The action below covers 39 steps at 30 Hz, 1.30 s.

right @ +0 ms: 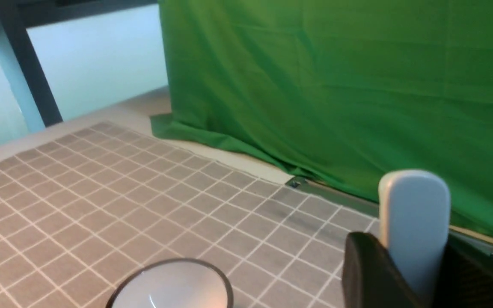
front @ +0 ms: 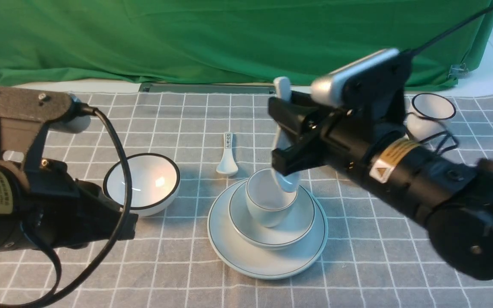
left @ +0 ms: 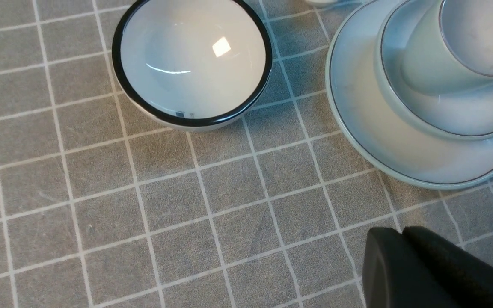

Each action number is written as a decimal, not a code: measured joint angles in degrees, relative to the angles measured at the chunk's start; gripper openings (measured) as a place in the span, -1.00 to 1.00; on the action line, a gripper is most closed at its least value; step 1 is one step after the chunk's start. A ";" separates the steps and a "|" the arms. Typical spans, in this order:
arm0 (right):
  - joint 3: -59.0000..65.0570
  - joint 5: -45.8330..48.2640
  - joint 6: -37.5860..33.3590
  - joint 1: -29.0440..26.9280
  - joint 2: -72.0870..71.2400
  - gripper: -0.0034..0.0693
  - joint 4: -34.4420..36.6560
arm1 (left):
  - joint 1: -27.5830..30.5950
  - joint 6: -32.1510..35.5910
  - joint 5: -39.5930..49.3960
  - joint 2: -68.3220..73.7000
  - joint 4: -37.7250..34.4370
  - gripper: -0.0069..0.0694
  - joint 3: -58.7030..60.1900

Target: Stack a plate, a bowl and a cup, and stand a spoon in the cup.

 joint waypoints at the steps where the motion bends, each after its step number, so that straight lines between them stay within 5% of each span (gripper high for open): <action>1: 0.00 -1.38 -0.12 -0.01 1.18 -0.42 0.00 | 0.00 0.00 0.00 0.00 0.14 -0.79 0.00; 16: 0.24 -11.45 -3.13 0.04 14.41 -0.42 0.00 | 0.00 -0.06 0.10 0.00 0.40 -0.79 0.00; 23: 0.24 -11.21 -3.20 0.04 14.92 -0.17 0.00 | 0.00 -0.06 0.65 0.00 0.40 -0.79 0.00; 29: 0.26 4.92 -6.58 0.04 5.92 0.26 1.00 | 0.00 -0.06 0.71 0.00 0.93 -0.79 0.00; 32: 0.30 14.65 -9.79 0.04 -0.62 0.32 2.59 | 0.00 -0.06 0.71 0.00 1.18 -0.79 0.00; 35: 0.30 30.46 -12.69 -0.67 -13.00 0.18 3.79 | 0.00 -0.06 0.71 0.00 1.23 -0.79 0.00; 38: 0.30 50.67 -11.63 -5.54 -31.93 -0.58 4.06 | 0.00 -0.06 -0.02 0.00 1.23 -0.79 0.00; 39: 0.48 54.56 -10.47 -7.18 -36.84 -0.69 4.06 | 0.00 -0.06 -0.71 0.00 1.23 -0.79 0.00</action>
